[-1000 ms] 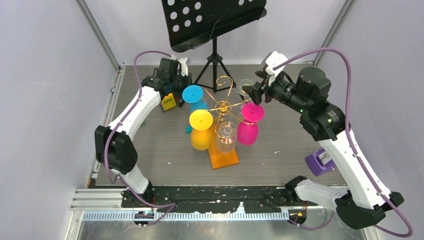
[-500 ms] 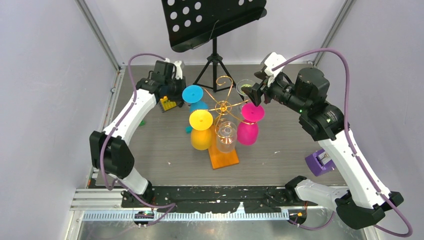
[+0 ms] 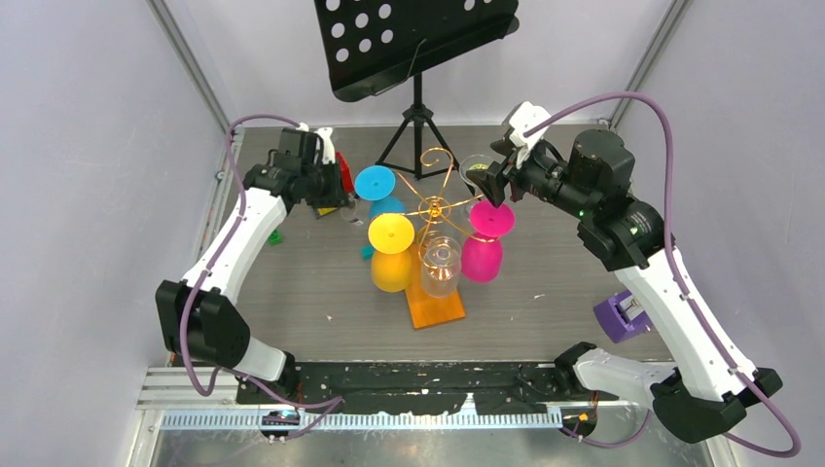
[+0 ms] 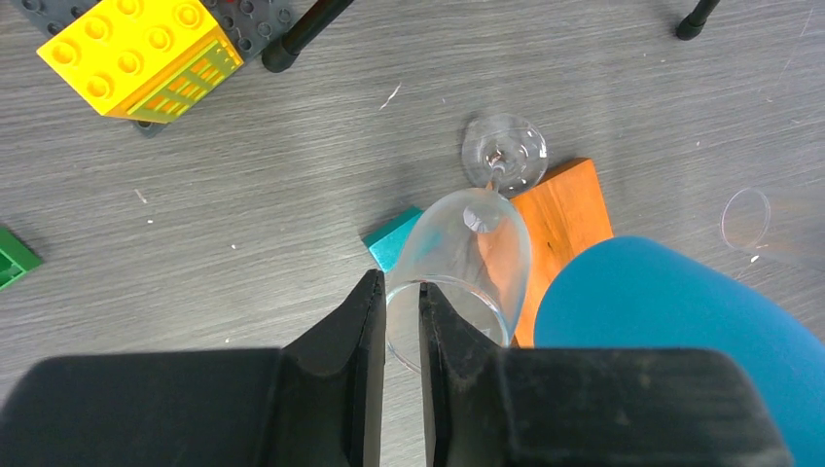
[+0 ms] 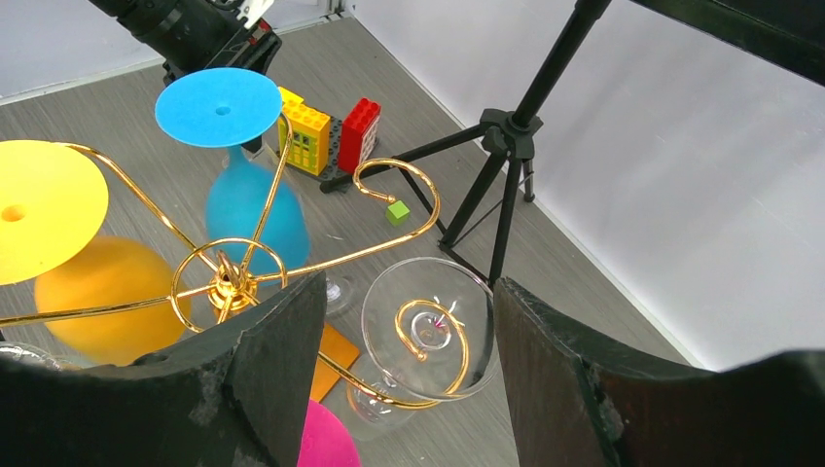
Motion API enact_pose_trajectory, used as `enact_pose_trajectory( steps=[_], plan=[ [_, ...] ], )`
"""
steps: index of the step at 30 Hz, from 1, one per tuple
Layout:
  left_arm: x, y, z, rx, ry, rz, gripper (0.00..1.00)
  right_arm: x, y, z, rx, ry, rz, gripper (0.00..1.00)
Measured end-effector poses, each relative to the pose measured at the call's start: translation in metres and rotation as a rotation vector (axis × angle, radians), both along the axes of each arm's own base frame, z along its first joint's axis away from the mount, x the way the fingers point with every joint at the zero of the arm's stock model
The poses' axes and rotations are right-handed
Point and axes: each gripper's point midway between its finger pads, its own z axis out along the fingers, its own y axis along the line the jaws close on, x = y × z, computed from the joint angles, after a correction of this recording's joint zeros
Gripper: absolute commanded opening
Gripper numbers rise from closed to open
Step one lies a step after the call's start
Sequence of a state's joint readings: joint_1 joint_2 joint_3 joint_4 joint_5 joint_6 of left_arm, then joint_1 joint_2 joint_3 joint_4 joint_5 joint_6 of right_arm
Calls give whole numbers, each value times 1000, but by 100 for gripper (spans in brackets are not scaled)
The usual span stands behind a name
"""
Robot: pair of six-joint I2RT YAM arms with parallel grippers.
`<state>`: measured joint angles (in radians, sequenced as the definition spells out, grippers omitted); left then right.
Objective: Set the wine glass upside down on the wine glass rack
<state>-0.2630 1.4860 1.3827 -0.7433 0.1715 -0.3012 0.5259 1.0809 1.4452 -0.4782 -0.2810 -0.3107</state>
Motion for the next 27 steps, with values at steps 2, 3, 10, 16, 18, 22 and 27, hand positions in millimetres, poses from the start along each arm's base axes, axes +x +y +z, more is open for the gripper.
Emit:
enact_pose_trajectory(
  steps=[2,3,10,16,18,22,27],
  plan=[
    [-1,2,3,-2,-7,4,13,1,2,-2,-3,6,5,69],
    [-1,3,4,-2,-9,6,11,2,2,-3,-3,8,6,69],
    [-3,1,4,-19,-3,-5,0,3,4,-4,-5,11,10,69],
    [-6,-3,-4,-32,19,-17,0,3,4,-4,-5,11,9,69],
    [-7,-4,-7,-34,29,-17,0,3,3,-4,-5,11,9,69],
    [-10,-4,-17,-32,47,-11,0,3,3,-4,-4,11,4,69],
    [-16,1,-28,-26,78,17,0,4,1,-4,0,13,-10,69]
  ],
)
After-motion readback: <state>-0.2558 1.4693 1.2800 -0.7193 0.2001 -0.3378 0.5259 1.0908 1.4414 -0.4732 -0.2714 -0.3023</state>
